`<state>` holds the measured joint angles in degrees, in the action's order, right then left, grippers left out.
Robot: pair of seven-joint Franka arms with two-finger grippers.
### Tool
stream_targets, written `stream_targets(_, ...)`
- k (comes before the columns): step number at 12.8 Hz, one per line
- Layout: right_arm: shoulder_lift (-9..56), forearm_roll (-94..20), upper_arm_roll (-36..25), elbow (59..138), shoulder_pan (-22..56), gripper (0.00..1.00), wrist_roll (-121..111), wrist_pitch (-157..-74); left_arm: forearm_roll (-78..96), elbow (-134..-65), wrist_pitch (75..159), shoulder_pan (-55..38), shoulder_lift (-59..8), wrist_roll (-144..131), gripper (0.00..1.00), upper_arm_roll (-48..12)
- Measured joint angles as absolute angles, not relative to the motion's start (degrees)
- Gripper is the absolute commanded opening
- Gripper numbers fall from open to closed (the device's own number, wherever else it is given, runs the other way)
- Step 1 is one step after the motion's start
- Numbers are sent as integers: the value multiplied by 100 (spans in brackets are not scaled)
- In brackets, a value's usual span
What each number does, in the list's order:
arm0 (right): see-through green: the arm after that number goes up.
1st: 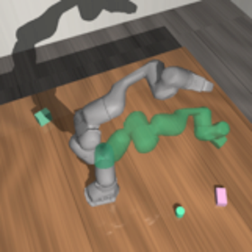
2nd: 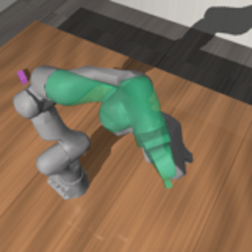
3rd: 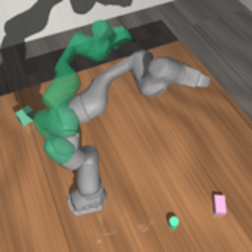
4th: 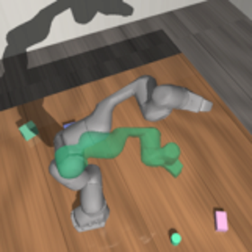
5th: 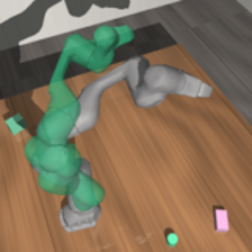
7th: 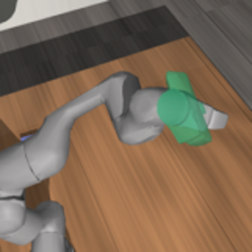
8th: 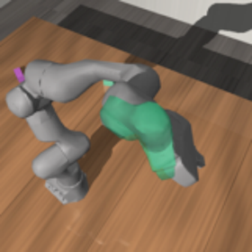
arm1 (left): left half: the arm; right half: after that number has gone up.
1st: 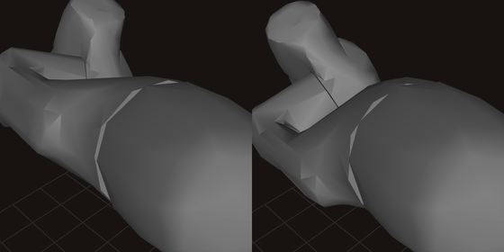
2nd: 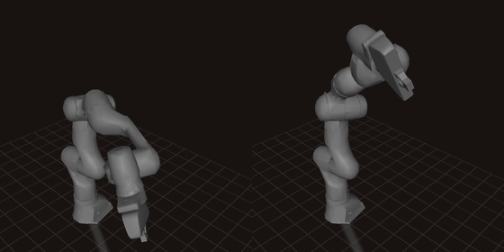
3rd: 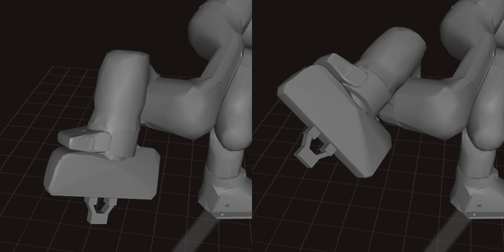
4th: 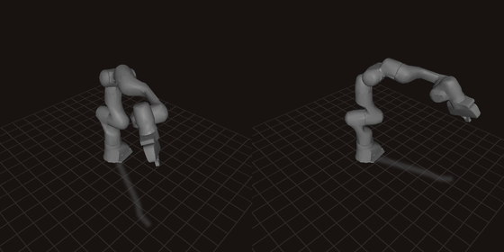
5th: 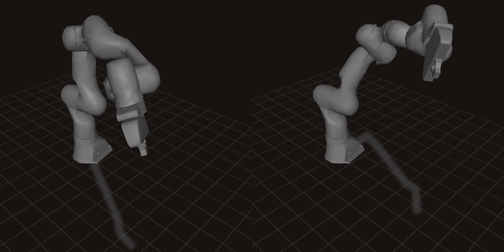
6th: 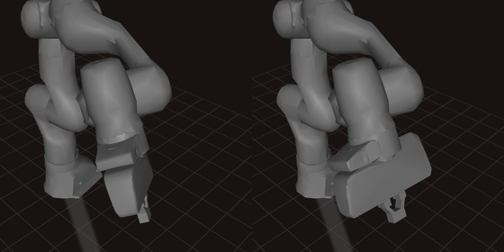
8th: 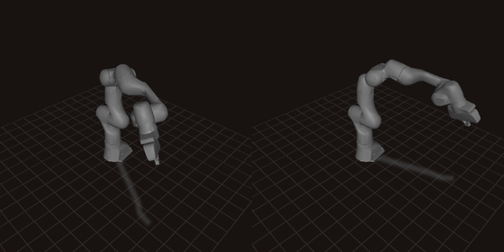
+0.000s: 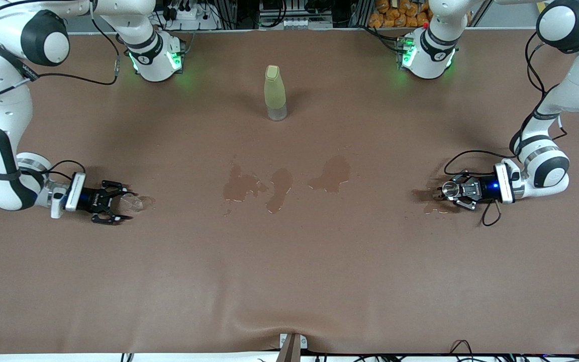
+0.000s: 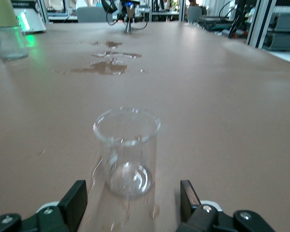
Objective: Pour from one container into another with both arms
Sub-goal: 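Open the right gripper and withdraw it from the beaker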
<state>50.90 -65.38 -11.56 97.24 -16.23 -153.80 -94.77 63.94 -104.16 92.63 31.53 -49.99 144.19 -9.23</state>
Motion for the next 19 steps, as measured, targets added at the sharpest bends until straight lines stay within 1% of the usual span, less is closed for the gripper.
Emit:
stream_targets(1,5076,-6368,-1276,9639,-1624,100,-15257,-9479,6394,-10402,9263,3176,-5015,14419,27,-917)
stream_targets(6,4836,-5743,-1862,9255,-1609,100,-14259,-9202,6393,-10365,9197,3233,-5062,14419,27,-915)
stream_targets(10,4445,-5284,-2279,9124,-1444,100,-12903,-9032,6318,-10349,9096,3250,-5062,14419,32,-914)
stream_targets(13,3837,-4658,-2519,9079,-1268,100,-11457,-8938,6312,-10344,9073,3349,-5064,14419,33,-912)
stream_targets(19,2204,-3064,-2814,9051,-597,100,-8209,-8676,6157,-10263,9064,3370,-5066,14419,34,-874)
